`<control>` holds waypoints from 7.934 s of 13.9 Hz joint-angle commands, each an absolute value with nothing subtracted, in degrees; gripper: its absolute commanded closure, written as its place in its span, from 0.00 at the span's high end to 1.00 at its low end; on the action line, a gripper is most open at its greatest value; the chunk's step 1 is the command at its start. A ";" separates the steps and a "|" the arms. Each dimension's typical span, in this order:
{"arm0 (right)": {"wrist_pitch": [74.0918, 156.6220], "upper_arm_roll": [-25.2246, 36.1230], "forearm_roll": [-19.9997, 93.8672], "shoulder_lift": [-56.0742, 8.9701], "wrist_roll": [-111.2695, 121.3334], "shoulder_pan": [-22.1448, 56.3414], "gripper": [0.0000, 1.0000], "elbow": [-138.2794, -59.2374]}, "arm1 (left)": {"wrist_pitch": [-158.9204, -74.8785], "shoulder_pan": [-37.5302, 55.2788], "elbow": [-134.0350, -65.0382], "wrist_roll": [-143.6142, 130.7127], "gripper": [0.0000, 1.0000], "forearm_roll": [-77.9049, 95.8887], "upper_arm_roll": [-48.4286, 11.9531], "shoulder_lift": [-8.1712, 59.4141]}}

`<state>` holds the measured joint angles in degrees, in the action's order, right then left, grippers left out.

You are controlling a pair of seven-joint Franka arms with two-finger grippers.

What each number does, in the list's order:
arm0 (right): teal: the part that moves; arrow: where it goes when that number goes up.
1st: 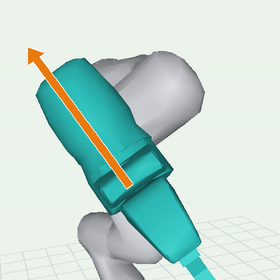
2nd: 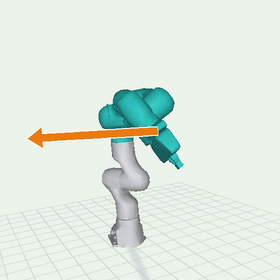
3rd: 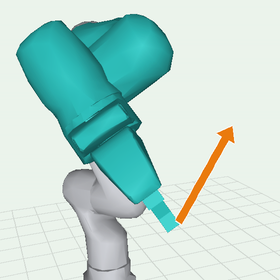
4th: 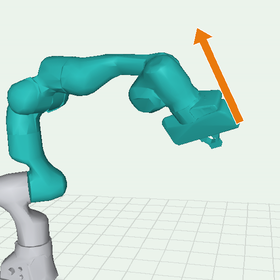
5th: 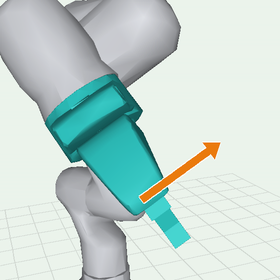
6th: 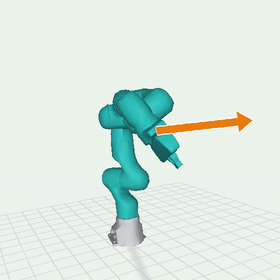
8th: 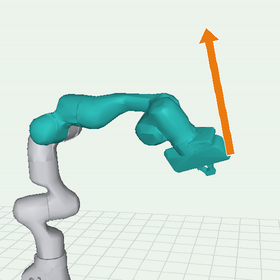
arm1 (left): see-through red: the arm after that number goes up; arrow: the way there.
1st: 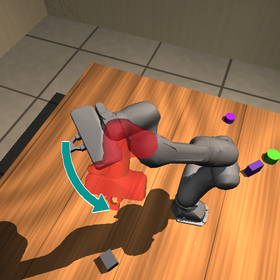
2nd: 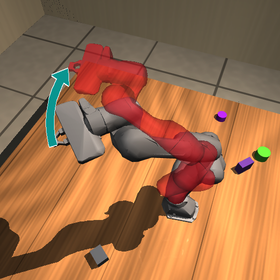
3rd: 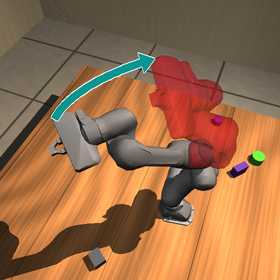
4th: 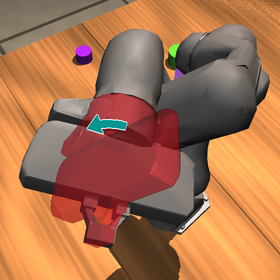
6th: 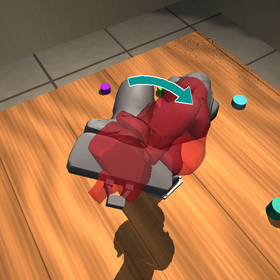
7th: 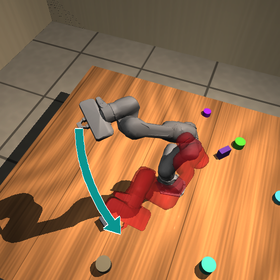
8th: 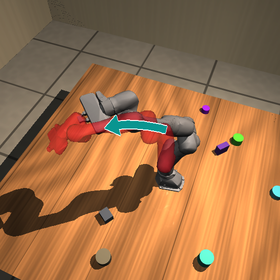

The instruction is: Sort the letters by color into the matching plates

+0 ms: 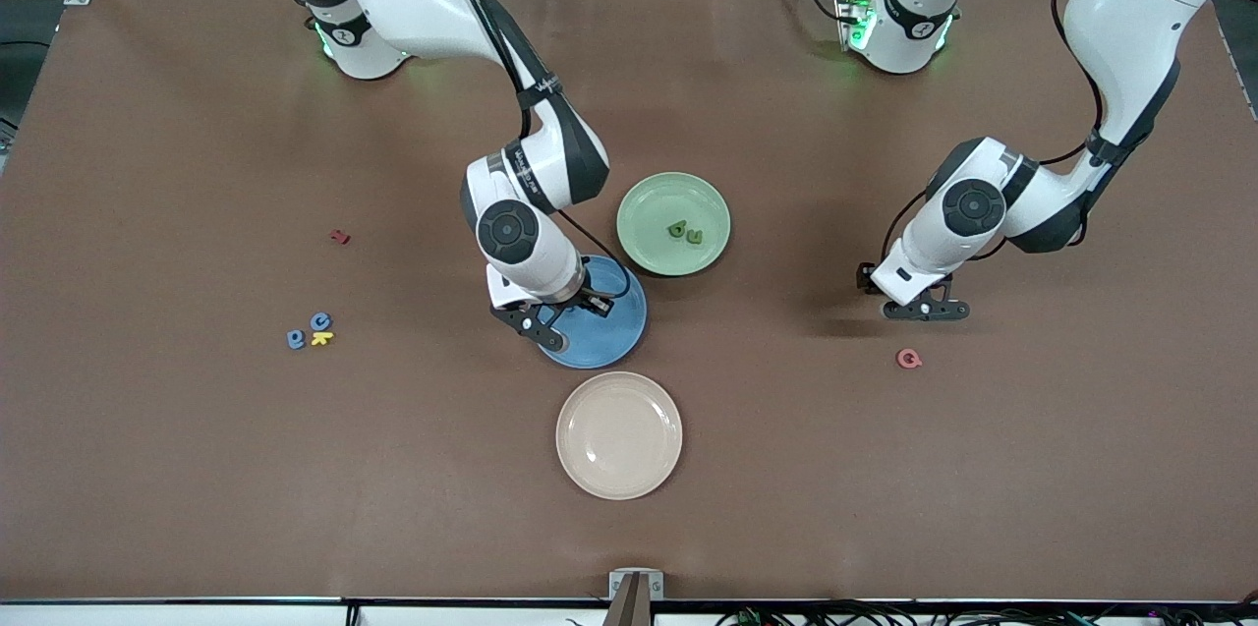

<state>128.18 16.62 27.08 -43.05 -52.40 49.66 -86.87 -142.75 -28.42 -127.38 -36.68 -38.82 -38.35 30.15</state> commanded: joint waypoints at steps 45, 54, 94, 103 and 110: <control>127.44 33.31 26.72 -42.27 39.11 22.68 0.88 -101.34 | -124.19 -16.80 -109.34 -53.15 0.00 -29.36 -56.43 30.84; 127.00 31.20 26.89 -43.06 38.94 21.36 0.84 -101.16 | -126.91 -2.74 -110.22 -70.31 0.01 -30.50 -54.33 38.67; 117.58 31.48 38.58 -43.15 -28.81 60.03 0.11 -91.23 | -129.10 -37.26 -126.46 -27.17 0.78 -30.50 -44.74 23.73; 123.93 27.07 38.67 -45.35 -33.31 59.15 0.11 -90.97 | -132.89 -39.81 -129.81 -26.02 0.64 -36.39 -44.65 26.37; 118.08 29.78 37.53 -42.73 -32.52 59.15 1.00 -91.14 | -132.98 -40.25 -129.99 -26.02 0.51 -38.32 -44.56 28.82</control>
